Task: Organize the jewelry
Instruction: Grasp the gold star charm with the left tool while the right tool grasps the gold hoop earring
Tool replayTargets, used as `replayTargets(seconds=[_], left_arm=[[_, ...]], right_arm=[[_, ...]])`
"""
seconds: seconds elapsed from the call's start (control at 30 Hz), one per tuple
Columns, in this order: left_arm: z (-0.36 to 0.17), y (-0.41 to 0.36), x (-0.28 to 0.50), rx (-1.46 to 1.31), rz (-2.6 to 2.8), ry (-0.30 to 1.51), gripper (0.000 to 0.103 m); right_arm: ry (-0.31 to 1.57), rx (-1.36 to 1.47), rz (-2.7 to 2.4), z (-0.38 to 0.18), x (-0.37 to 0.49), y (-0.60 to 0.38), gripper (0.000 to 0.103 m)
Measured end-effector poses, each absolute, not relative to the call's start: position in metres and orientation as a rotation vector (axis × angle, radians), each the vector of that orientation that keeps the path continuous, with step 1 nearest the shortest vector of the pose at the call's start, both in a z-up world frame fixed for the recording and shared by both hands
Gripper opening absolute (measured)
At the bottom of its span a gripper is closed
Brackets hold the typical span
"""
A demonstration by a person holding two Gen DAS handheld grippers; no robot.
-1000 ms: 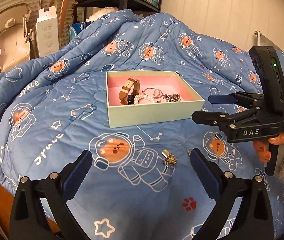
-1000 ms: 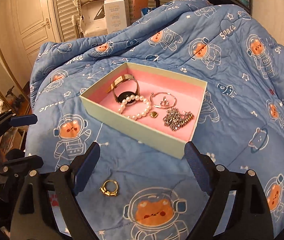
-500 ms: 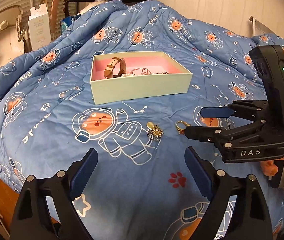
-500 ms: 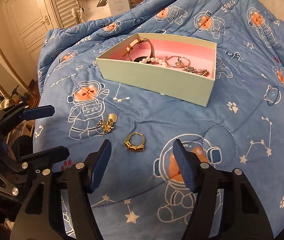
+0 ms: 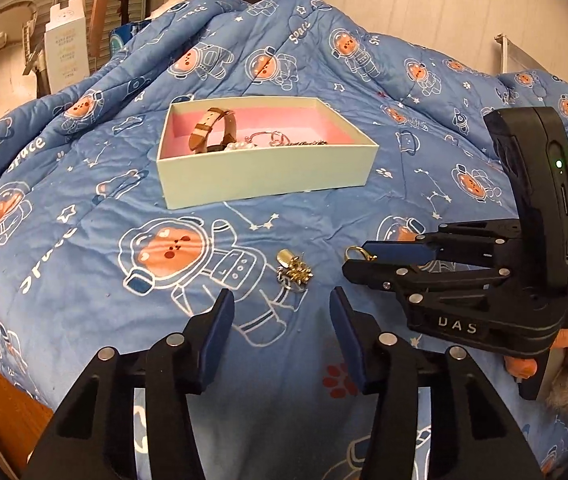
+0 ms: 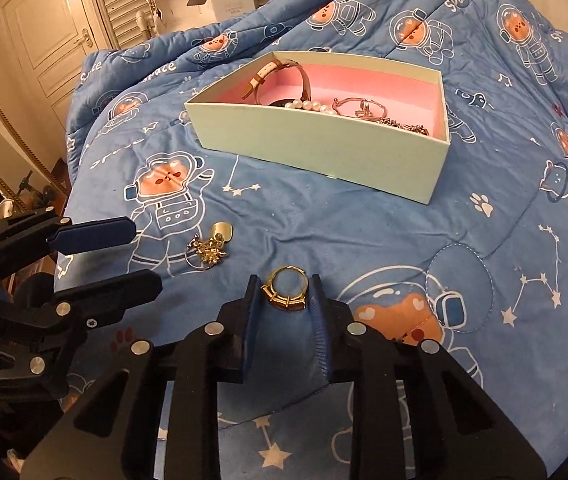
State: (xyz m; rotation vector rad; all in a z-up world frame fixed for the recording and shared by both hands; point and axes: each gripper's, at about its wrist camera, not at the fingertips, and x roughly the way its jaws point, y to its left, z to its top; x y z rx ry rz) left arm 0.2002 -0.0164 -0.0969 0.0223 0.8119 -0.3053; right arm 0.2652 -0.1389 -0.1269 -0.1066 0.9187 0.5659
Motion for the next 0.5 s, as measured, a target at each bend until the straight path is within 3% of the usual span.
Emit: replayTargets(seconds=[0.27, 0.37, 0.5], left_arm=[[-0.101, -0.038, 0.225, 0.071, -0.354, 0.832, 0.03], [-0.106, -0.041, 0.232, 0.064, -0.361, 0.857, 0.019], [-0.112, -0.044, 0.235, 0.083, -0.334, 0.87, 0.018]], right_arm=[[0.927, -0.064, 0.55, -0.126, 0.259, -0.155, 0.025], [0.934, -0.045, 0.542, -0.127, 0.258, -0.161, 0.025], [0.939, -0.03, 0.54, -0.128, 0.257, -0.164, 0.025]])
